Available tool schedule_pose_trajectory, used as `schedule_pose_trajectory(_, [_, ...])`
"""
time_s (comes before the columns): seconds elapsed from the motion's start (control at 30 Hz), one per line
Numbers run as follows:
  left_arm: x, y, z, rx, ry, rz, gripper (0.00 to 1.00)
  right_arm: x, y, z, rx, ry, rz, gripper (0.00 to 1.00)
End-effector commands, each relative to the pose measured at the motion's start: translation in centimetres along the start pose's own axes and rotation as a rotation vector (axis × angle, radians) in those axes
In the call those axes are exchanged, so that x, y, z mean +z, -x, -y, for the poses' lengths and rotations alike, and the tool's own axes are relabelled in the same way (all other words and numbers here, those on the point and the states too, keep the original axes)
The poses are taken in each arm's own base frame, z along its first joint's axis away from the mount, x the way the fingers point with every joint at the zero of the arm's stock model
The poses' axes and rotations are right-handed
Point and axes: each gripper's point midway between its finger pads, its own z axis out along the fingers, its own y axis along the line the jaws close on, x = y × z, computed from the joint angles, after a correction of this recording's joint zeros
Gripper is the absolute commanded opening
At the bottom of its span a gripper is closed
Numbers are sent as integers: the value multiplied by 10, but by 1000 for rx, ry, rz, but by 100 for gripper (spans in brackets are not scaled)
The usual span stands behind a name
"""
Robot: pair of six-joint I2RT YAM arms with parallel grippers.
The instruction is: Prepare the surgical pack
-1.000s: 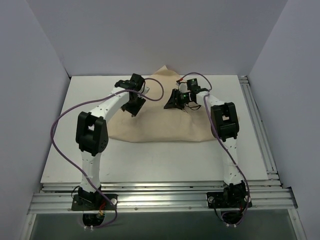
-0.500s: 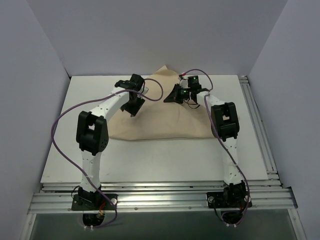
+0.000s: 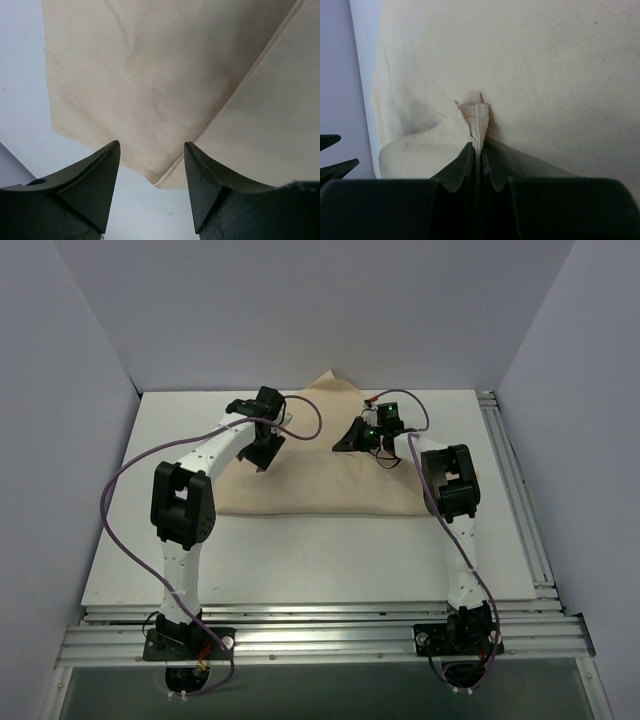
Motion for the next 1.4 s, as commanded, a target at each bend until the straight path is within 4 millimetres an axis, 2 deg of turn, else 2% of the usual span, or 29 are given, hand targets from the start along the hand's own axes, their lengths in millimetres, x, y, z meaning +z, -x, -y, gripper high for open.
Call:
schedule_pose_trajectory(0.0, [-3,7,-17,-20,39,26,63,-7,19,-1,-74,-42,97,0])
schedule_pose_trajectory(0.17, [-5,17,-15,-10,21,45,64,1,22,-7,-94,1,116,0])
schedule_pose_trajectory(0.37, [-11,38,-14,-5,11,101,64,0,41,-37,-153,68,162,0])
schedule_pose_trajectory(0.43, [-18,50,-11,-5,-10,135,64,-1,43,-38,-145,82,180,0])
schedule_pose_trajectory(0.57, [-15,69,0,-23,-69,173,64,7,33,-20,-117,53,154,1])
schedule_pose_trajectory(0.6, [-14,74,3,-28,-84,184,64,9,28,-14,-104,29,138,5])
schedule_pose_trajectory(0.63, [-13,79,9,-28,-110,195,64,10,30,-10,-101,12,141,18])
schedule_pose_trajectory(0.73, [-8,97,26,-25,-164,232,64,4,35,-2,-80,-13,147,38])
schedule_pose_trajectory(0.77, [0,99,33,-18,-177,224,64,-3,44,-7,-98,-25,174,41])
schedule_pose_trajectory(0.8, [-4,109,35,-22,-181,256,64,-10,49,-2,-90,-60,178,43])
schedule_pose_trajectory(0.87, [2,117,42,-37,-182,266,64,-27,69,-10,-118,-101,215,51])
schedule_pose_trajectory(0.93, [-1,134,40,-62,-177,322,63,-40,87,-14,-130,-114,242,55])
schedule_pose_trajectory(0.97, [-2,139,40,-67,-182,341,63,-47,106,-27,-160,-107,273,55])
schedule_pose_trajectory(1.03, [-12,158,41,-81,-196,409,61,-55,113,-26,-189,-165,268,56])
schedule_pose_trajectory(1.07, [-11,162,47,-80,-231,422,61,-62,125,-36,-212,-175,296,56])
schedule_pose_trajectory(1.1, [-14,167,52,-80,-249,440,60,-66,122,-31,-198,-216,279,55])
schedule_pose_trajectory(1.13, [-18,174,53,-81,-256,464,59,-69,121,-35,-215,-217,279,51])
schedule_pose_trajectory(1.17, [-17,176,62,-77,-288,468,58,-76,121,-50,-233,-202,290,48])
schedule_pose_trajectory(1.2, [-20,180,73,-65,-335,485,57,-74,111,-48,-239,-199,275,43])
schedule_pose_trajectory(1.23, [-14,178,80,-59,-359,476,57,-73,101,-54,-242,-171,254,31])
schedule_pose_trajectory(1.27, [-11,178,87,-55,-381,473,56,-78,98,-69,-250,-128,263,23])
schedule_pose_trajectory(1.3, [-10,178,94,-55,-414,476,55,-71,83,-61,-227,-96,245,16])
schedule_pose_trajectory(1.33, [-2,175,100,-57,-434,458,55,-72,74,-71,-177,-29,224,6])
schedule_pose_trajectory(1.37, [2,174,104,-63,-448,449,55,-69,72,-74,-172,12,234,1])
